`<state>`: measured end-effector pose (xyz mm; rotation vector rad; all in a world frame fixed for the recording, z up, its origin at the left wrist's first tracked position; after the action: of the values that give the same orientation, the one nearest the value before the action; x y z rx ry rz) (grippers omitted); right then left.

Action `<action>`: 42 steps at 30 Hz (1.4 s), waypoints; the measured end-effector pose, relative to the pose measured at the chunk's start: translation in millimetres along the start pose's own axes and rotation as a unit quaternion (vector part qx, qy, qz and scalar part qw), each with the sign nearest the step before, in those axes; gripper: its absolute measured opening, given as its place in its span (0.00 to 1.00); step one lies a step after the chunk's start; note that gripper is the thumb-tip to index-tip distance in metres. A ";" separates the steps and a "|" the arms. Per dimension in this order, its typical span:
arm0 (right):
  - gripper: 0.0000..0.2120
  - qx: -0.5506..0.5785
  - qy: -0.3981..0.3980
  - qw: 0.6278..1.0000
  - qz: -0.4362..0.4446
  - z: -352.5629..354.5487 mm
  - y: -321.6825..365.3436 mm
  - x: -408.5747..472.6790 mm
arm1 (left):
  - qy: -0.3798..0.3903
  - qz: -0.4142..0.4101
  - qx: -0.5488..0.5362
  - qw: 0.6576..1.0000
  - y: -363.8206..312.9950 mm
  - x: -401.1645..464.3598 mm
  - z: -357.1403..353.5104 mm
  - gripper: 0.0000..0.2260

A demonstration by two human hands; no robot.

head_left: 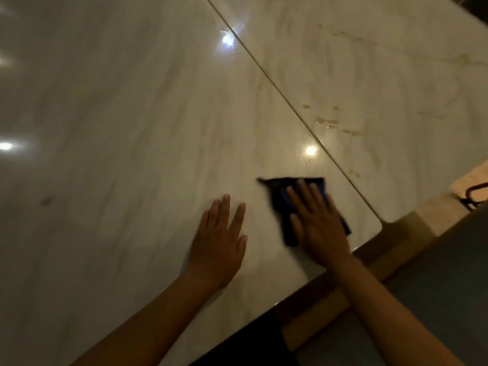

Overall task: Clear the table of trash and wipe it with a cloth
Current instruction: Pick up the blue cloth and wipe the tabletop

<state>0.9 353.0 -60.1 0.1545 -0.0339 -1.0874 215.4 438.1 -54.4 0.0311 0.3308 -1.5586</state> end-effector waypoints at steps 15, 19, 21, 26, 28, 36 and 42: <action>0.28 0.008 0.012 0.998 -0.057 -7.6 2.1 -77.3 | -0.001 -0.067 0.027 0.997 -38.5 -43.1 -25.8 0.29; 0.28 0.031 0.014 0.971 -0.239 9.6 -76.8 -33.2 | 0.014 -0.053 0.036 0.998 -48.9 -51.1 -27.1 0.29; 0.28 0.043 0.003 0.966 -0.255 8.2 -59.6 -25.9 | 0.016 -0.043 0.039 0.998 -52.0 -51.6 -25.1 0.29; 0.29 0.038 0.010 0.995 -0.090 -10.7 49.1 -85.4 | -0.004 -0.023 0.018 1.000 -57.0 -43.8 -24.4 0.30; 0.28 0.036 0.033 0.998 -0.046 -7.7 41.8 -89.8 | -0.009 -0.026 0.011 1.000 -61.4 -36.1 -22.5 0.30; 0.28 0.024 0.009 0.982 -0.185 20.0 -127.2 12.0 | -0.007 -0.031 0.019 0.999 -101.0 40.5 -15.4 0.30; 0.31 0.019 0.004 0.999 0.037 17.6 -109.5 -30.8 | -0.041 -0.014 -0.042 0.998 -150.3 102.3 -7.7 0.28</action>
<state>-111.5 328.4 -56.7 0.1910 -0.0521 -1.0127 64.0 337.1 -56.7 -0.1026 0.3321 -1.5678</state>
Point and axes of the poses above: each hand's wrist, its own x-axis towards the middle knuckle, its own z-axis out of the back of the hand, y = z × x, the point moved 4 cm from there along x, towards the middle knuckle, and after that the axes turned 1 degree about z, right-handed, at the moved point
